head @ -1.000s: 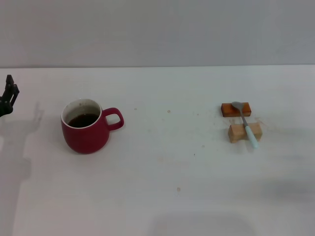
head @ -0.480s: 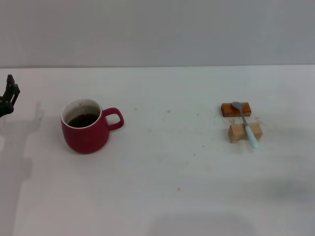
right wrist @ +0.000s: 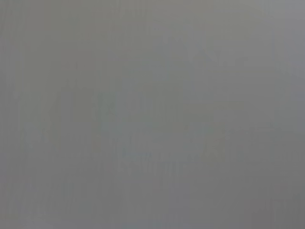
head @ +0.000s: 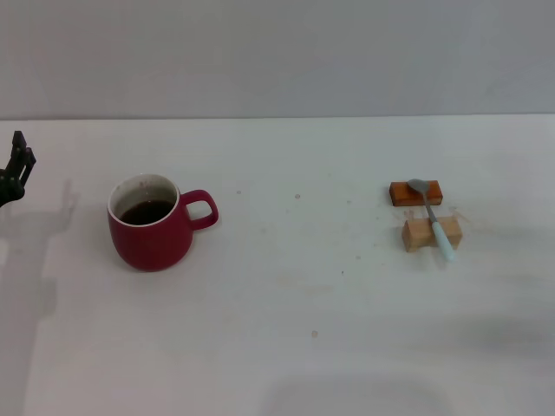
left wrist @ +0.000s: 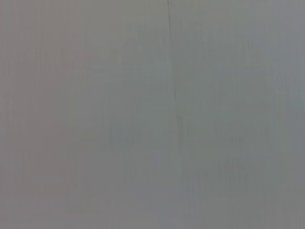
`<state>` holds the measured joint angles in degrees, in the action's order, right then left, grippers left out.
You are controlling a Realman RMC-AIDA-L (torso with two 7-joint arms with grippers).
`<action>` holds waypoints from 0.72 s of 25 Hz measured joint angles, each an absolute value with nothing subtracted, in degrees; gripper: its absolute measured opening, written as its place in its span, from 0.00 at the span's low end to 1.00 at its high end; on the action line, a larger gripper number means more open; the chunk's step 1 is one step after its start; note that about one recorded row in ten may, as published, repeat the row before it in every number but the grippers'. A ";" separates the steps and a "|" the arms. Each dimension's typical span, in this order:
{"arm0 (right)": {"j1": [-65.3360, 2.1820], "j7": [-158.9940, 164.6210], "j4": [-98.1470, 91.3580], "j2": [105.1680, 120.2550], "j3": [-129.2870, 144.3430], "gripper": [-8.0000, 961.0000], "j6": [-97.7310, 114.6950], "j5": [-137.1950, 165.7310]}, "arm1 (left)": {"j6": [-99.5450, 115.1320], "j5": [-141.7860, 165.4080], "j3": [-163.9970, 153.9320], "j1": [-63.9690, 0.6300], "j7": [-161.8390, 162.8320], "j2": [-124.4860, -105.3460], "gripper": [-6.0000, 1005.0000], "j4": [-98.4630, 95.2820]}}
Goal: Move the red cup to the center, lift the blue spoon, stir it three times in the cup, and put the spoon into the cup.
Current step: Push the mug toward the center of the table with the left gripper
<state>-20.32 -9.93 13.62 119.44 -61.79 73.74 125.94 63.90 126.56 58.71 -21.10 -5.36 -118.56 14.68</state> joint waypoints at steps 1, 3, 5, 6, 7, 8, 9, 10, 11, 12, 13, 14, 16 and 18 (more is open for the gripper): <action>-20.31 -9.93 13.62 119.44 -61.79 0.84 73.74 125.94 | 63.90 126.56 58.71 -21.10 -5.36 -118.56 0.84 14.68; -20.30 -9.93 13.62 119.44 -61.79 0.84 73.74 125.94 | 63.89 126.56 58.71 -21.10 -5.36 -118.56 0.84 14.68; -20.30 -9.93 13.62 119.44 -61.79 0.85 73.74 125.94 | 63.89 126.56 58.71 -21.10 -5.36 -118.56 0.84 14.67; -20.30 -9.93 13.62 119.44 -61.79 0.85 73.74 125.94 | 63.89 126.56 58.71 -21.10 -5.36 -118.57 0.84 14.60; -20.30 -9.93 13.62 119.44 -61.79 0.85 73.74 125.94 | 63.89 126.56 58.71 -21.10 -5.36 -118.57 0.84 14.60; -20.30 -9.93 13.62 119.44 -61.79 0.85 73.74 125.94 | 63.88 126.56 58.71 -21.10 -5.36 -118.56 0.84 14.55; -20.30 -9.93 13.62 119.44 -61.79 0.85 73.74 125.94 | 63.87 126.56 58.71 -21.10 -5.36 -118.56 0.84 14.53; -20.30 -9.93 13.62 119.44 -61.79 0.85 73.74 125.94 | 63.87 126.56 58.71 -21.10 -5.36 -118.56 0.84 14.53; -20.30 -9.93 13.62 119.42 -61.78 0.84 73.74 125.94 | 63.88 126.56 58.67 -21.10 -5.36 -118.56 0.84 14.51; -20.30 -9.93 13.62 119.42 -61.78 0.84 73.74 125.94 | 63.88 126.56 58.67 -21.10 -5.36 -118.56 0.84 14.51; -20.30 -9.93 13.62 119.40 -61.78 0.84 73.74 125.94 | 63.89 126.56 58.65 -21.10 -5.36 -118.56 0.84 14.51; -20.30 -9.93 13.62 119.38 -61.79 0.84 73.74 125.94 | 63.90 126.56 58.63 -21.09 -5.36 -118.56 0.84 14.50; -20.30 -9.93 13.62 119.37 -61.79 0.84 73.74 125.94 | 63.91 126.56 58.62 -21.09 -5.36 -118.56 0.84 14.45; -20.30 -9.93 13.62 119.36 -61.79 0.84 73.74 125.94 | 63.92 126.56 58.62 -21.10 -5.36 -118.56 0.84 14.35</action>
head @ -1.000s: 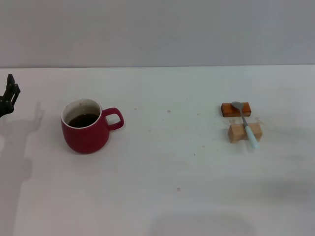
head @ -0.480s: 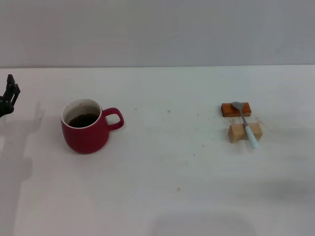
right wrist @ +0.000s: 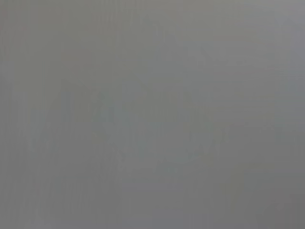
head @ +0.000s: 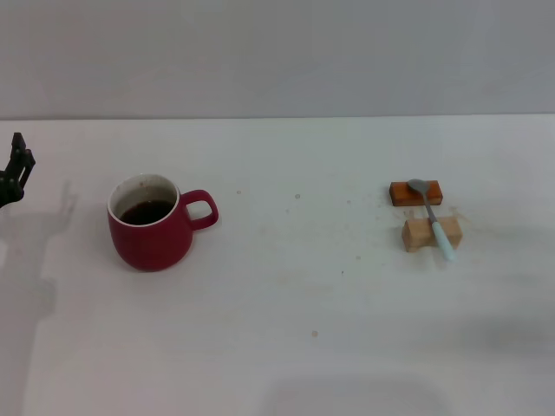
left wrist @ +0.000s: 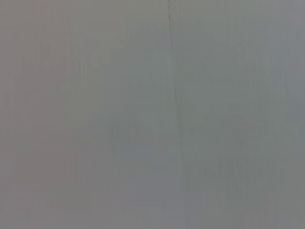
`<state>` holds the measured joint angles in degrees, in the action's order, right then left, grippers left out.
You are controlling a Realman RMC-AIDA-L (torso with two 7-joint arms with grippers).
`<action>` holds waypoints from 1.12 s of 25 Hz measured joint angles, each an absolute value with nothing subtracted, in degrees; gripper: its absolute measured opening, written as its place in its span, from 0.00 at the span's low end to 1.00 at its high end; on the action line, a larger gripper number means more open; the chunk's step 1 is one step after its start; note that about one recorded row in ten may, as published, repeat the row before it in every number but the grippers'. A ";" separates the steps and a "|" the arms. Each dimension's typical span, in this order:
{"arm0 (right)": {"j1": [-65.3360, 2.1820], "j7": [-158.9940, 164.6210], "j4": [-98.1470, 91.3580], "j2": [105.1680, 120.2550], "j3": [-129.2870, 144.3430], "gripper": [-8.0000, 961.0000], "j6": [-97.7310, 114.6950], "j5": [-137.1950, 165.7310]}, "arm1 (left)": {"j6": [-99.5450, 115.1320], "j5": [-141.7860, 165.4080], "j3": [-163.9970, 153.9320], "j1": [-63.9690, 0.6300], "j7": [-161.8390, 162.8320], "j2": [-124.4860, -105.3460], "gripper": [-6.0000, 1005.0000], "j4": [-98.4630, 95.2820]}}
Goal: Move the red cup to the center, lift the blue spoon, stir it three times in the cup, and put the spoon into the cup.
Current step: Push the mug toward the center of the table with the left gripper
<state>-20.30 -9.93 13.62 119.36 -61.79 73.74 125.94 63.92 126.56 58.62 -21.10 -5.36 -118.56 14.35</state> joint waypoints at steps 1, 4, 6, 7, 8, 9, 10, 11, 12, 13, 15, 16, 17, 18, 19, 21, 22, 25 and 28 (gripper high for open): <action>-20.32 -9.93 13.62 119.36 -61.79 0.84 73.74 125.94 | 63.92 126.56 58.62 -21.10 -5.36 -118.56 0.84 14.33; -20.58 -9.93 13.62 119.29 -61.79 0.84 73.74 125.94 | 63.81 126.56 58.62 -21.10 -5.36 -118.56 0.84 14.31; -20.66 -9.93 13.62 119.26 -61.78 0.84 73.74 125.94 | 63.82 126.56 58.62 -21.10 -5.36 -118.56 0.84 14.33; -20.71 -9.93 13.62 119.26 -61.78 0.84 73.74 125.94 | 63.84 126.56 58.62 -21.10 -5.36 -118.56 0.84 14.34; -20.78 -9.93 13.62 119.26 -61.78 0.84 73.74 125.94 | 63.88 126.56 58.62 -21.10 -5.36 -118.56 0.84 14.38; -20.78 -9.93 13.62 119.26 -61.78 0.84 73.74 125.94 | 63.90 126.56 58.62 -21.10 -5.36 -118.56 0.84 14.42; -20.80 -9.93 13.62 119.26 -61.79 0.84 73.74 125.94 | 63.91 126.56 58.62 -21.09 -5.36 -118.56 0.84 14.44; -20.80 -9.93 13.62 119.26 -61.78 0.84 73.74 125.94 | 63.91 126.56 58.62 -21.09 -5.36 -118.56 0.84 14.51; -20.81 -9.93 13.62 119.26 -61.79 0.84 73.74 125.95 | 63.92 126.56 58.62 -21.10 -5.36 -118.56 0.84 14.52; -20.82 -9.93 13.62 119.26 -61.79 0.84 73.74 125.94 | 63.92 126.56 58.62 -21.09 -5.36 -118.56 0.84 14.51; -20.83 -9.93 13.62 119.26 -61.78 0.84 73.74 125.94 | 63.93 126.56 58.62 -21.10 -5.36 -118.56 0.84 14.49; -20.83 -9.93 13.62 119.26 -61.79 0.84 73.74 125.94 | 63.94 126.56 58.62 -21.09 -5.36 -118.56 0.84 14.49; -20.83 -9.93 13.62 119.27 -61.78 0.84 73.74 125.94 | 63.94 126.56 58.62 -21.09 -5.36 -118.56 0.84 14.49; -20.83 -9.93 13.62 119.26 -61.78 0.84 73.74 125.94 | 63.95 126.56 58.62 -21.10 -5.36 -118.56 0.84 14.49; -20.83 -9.93 13.62 119.27 -61.78 0.84 73.74 125.94 | 63.97 126.56 58.62 -21.10 -5.36 -118.56 0.84 14.49; -20.83 -9.93 13.62 119.26 -61.78 0.84 73.74 125.95 | 63.97 126.56 58.62 -21.10 -5.36 -118.56 0.84 14.49; -20.83 -9.93 13.62 119.26 -61.79 0.84 73.74 125.94 | 63.97 126.56 58.62 -21.10 -5.36 -118.56 0.84 14.49; -20.77 -9.93 13.62 119.26 -61.78 0.84 73.74 125.94 | 63.99 126.56 58.62 -21.09 -5.36 -118.56 0.84 14.65; -20.69 -9.93 13.62 119.26 -61.78 0.84 73.74 125.94 | 63.99 126.56 58.62 -21.09 -5.36 -118.56 0.84 14.67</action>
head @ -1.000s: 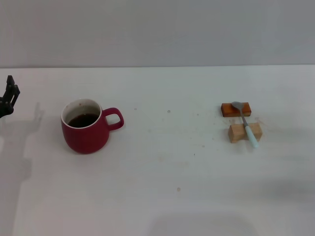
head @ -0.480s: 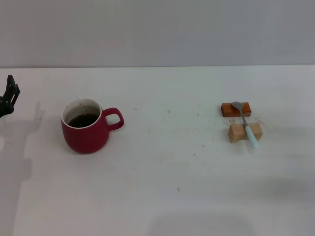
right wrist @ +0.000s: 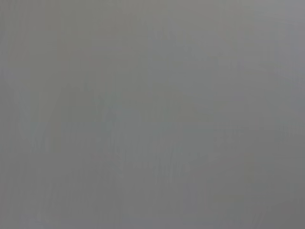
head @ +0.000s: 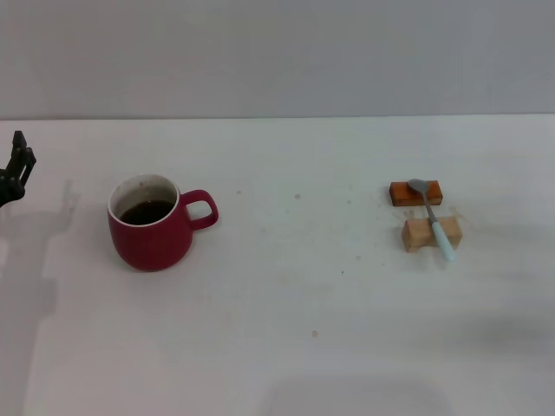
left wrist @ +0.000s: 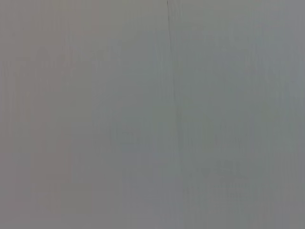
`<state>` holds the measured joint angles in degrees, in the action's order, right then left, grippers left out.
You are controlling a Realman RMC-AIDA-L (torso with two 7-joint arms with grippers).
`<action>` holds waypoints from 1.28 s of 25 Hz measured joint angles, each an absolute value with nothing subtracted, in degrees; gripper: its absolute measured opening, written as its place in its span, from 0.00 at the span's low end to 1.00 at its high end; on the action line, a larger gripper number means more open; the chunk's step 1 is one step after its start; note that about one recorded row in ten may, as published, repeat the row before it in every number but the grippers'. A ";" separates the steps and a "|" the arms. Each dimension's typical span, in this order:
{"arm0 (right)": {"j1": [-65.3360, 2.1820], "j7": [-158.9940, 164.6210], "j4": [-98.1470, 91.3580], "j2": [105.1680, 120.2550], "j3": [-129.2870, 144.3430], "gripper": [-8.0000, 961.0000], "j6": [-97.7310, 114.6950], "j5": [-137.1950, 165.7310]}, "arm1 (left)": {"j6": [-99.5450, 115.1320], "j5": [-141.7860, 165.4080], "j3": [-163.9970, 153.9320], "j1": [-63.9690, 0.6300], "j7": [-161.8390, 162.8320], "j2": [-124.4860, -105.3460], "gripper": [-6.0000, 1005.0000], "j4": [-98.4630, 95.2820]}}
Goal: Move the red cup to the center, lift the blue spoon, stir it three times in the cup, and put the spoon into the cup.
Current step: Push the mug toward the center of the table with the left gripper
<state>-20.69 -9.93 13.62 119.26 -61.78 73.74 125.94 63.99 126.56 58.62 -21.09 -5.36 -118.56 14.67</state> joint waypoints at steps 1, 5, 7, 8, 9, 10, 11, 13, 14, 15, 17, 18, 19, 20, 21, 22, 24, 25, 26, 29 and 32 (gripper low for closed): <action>-20.69 -9.93 13.62 119.26 -61.78 0.84 73.74 125.94 | 63.99 126.56 58.62 -21.09 -5.36 -118.56 0.84 14.64; -20.57 -9.93 13.62 119.31 -61.79 0.85 73.74 125.94 | 63.99 126.56 58.62 -21.03 -5.36 -118.56 0.84 14.51; -20.57 -9.93 13.62 119.33 -61.78 0.85 73.74 125.95 | 63.98 126.56 58.62 -21.01 -5.36 -118.56 0.84 14.42; -20.56 -9.93 13.62 119.34 -61.79 0.85 73.74 125.94 | 63.98 126.57 58.62 -21.01 -5.36 -118.56 0.84 14.38; -20.56 -9.93 13.62 119.35 -61.78 0.85 73.74 125.94 | 63.98 126.56 58.62 -21.00 -5.36 -118.56 0.84 14.34; -20.56 -9.93 13.62 119.35 -61.79 0.85 73.74 125.94 | 63.98 126.57 58.62 -21.00 -5.36 -118.56 0.84 14.30; -20.53 -9.93 13.62 119.35 -61.78 0.85 73.74 125.94 | 63.98 126.57 58.62 -21.00 -5.36 -118.56 0.84 14.30; -20.51 -9.93 13.62 119.35 -61.78 0.84 73.74 125.94 | 63.98 126.56 58.61 -21.00 -5.36 -118.56 0.84 14.27; -20.48 -9.93 13.62 119.35 -61.78 0.84 73.74 125.94 | 63.98 126.56 58.58 -21.00 -5.36 -118.56 0.84 14.27; -20.42 -9.93 13.62 119.35 -61.79 0.84 73.74 125.95 | 63.98 126.56 58.49 -21.00 -5.36 -118.56 0.84 14.26; -20.39 -9.93 13.62 119.35 -61.78 0.84 73.74 125.94 | 63.98 126.56 58.24 -21.00 -5.36 -118.56 0.84 14.22; -20.37 -9.93 13.62 119.35 -61.78 0.84 73.74 125.94 | 63.98 126.56 58.08 -21.00 -5.36 -118.56 0.84 14.19; -20.37 -9.93 13.62 119.35 -61.77 0.84 73.74 125.94 | 63.98 126.57 57.97 -21.00 -5.36 -118.56 0.84 14.18; -20.37 -9.93 13.62 119.36 -61.75 0.84 73.74 125.94 | 63.98 126.57 57.86 -21.00 -5.36 -118.56 0.84 14.17; -20.37 -9.93 13.62 119.35 -61.71 0.84 73.74 125.94 | 63.98 126.57 57.84 -21.00 -5.36 -118.56 0.84 14.16; -20.37 -9.93 13.62 119.35 -61.71 0.84 73.74 125.94 | 63.98 126.57 57.84 -21.00 -5.36 -118.56 0.84 14.16; -20.37 -9.93 13.62 119.35 -61.70 0.84 73.74 125.94 | 63.98 126.57 57.83 -21.00 -5.36 -118.56 0.84 14.15; -20.40 -9.93 13.62 119.35 -61.70 0.84 73.74 125.94 | 63.98 126.57 57.83 -21.00 -5.36 -118.56 0.84 14.15; -20.40 -9.93 13.62 119.35 -61.70 0.84 73.74 125.94 | 63.98 126.56 57.83 -21.00 -5.36 -118.56 0.84 14.15; -20.49 -9.93 13.62 119.35 -61.70 0.84 73.70 125.94 | 63.98 126.56 57.83 -21.00 -5.36 -118.56 0.83 14.15; -20.61 -9.93 13.62 119.35 -61.70 0.84 73.67 125.94 | 63.94 126.57 57.83 -21.13 -5.36 -118.56 0.83 14.15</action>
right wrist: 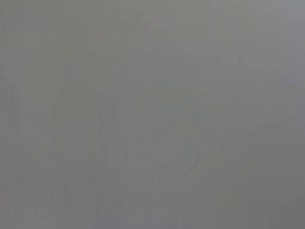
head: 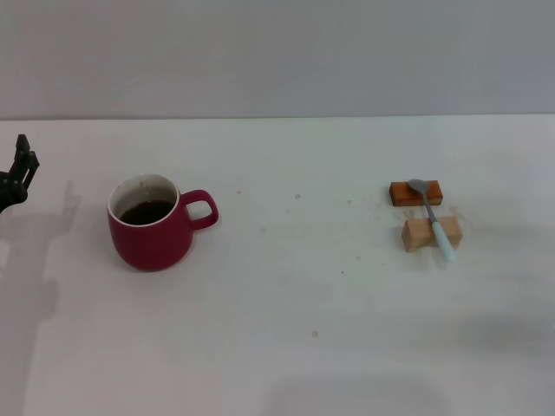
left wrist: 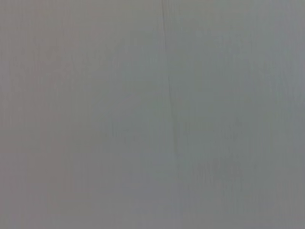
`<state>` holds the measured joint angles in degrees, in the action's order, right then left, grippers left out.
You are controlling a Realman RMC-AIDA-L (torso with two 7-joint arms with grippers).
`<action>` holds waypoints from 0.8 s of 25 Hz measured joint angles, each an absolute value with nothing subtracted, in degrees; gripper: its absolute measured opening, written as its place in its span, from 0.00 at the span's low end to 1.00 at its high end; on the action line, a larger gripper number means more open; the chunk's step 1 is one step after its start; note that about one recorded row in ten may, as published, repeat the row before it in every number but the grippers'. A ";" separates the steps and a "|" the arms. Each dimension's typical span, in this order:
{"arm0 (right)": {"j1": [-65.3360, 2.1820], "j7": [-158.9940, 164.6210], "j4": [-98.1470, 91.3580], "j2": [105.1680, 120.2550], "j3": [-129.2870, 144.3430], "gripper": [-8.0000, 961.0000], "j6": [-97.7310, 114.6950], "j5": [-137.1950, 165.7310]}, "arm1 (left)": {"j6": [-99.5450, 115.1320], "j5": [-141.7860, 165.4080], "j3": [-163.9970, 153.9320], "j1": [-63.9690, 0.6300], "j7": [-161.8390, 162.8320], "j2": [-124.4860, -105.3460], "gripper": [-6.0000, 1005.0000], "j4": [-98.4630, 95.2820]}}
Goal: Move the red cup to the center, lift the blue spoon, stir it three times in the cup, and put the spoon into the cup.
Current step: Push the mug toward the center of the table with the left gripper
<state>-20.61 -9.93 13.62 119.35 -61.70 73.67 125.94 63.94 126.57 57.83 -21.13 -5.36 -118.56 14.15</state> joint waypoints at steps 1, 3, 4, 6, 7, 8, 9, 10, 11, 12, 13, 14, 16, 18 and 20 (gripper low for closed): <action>-20.64 -9.93 13.62 119.36 -61.69 0.84 73.66 125.94 | 63.94 126.57 57.83 -21.15 -5.36 -118.56 0.83 14.15; -20.75 -9.93 13.62 119.35 -61.73 0.84 73.59 125.94 | 63.94 126.57 57.83 -21.15 -5.36 -118.56 0.83 14.15; -20.75 -9.93 13.62 119.35 -61.73 0.84 73.59 125.94 | 63.94 126.57 57.83 -21.15 -5.36 -118.56 0.83 14.15; -20.85 -9.93 13.62 119.35 -61.77 0.84 73.12 125.94 | 63.94 126.56 57.83 -21.17 -5.36 -118.56 0.83 14.16; -20.95 -9.93 13.62 119.33 -61.78 0.84 72.80 125.95 | 63.94 126.57 57.83 -21.16 -5.36 -118.56 0.83 14.19; -21.17 -9.93 13.62 119.30 -61.79 0.84 72.31 125.94 | 63.94 126.57 57.83 -21.15 -5.36 -118.56 0.83 14.19; -21.28 -9.93 13.62 119.28 -61.79 0.85 72.17 125.94 | 63.94 126.56 57.83 -21.13 -5.36 -118.56 0.83 14.20; -21.28 -9.93 13.62 119.28 -61.79 0.85 72.17 125.94 | 63.94 126.57 57.83 -21.13 -5.36 -118.56 0.83 14.19; -21.39 -9.94 13.62 119.25 -61.79 0.85 72.11 125.94 | 63.91 126.57 57.83 -21.12 -5.36 -118.56 0.83 14.17; -21.50 -9.96 13.62 119.22 -61.79 0.85 72.09 125.94 | 63.86 126.57 57.83 -21.12 -5.36 -118.56 0.83 14.17; -21.65 -10.19 13.55 119.19 -61.77 0.85 72.07 125.94 | 63.73 126.57 57.83 -21.11 -5.36 -118.56 0.83 14.16; -21.65 -10.19 13.55 119.19 -61.77 0.85 72.07 125.94 | 63.68 126.57 57.83 -21.10 -5.36 -118.56 0.83 14.15; -21.88 -10.32 13.11 119.18 -61.76 0.85 72.06 125.94 | 63.66 126.57 57.83 -21.10 -5.36 -118.56 0.83 14.12; -22.09 -10.34 12.63 119.17 -61.76 0.84 72.06 125.94 | 63.66 126.57 57.83 -21.10 -5.36 -118.56 0.83 14.09; -22.20 -10.36 12.36 119.17 -61.78 0.84 72.06 125.94 | 63.67 126.56 57.83 -21.10 -5.36 -118.56 0.83 14.07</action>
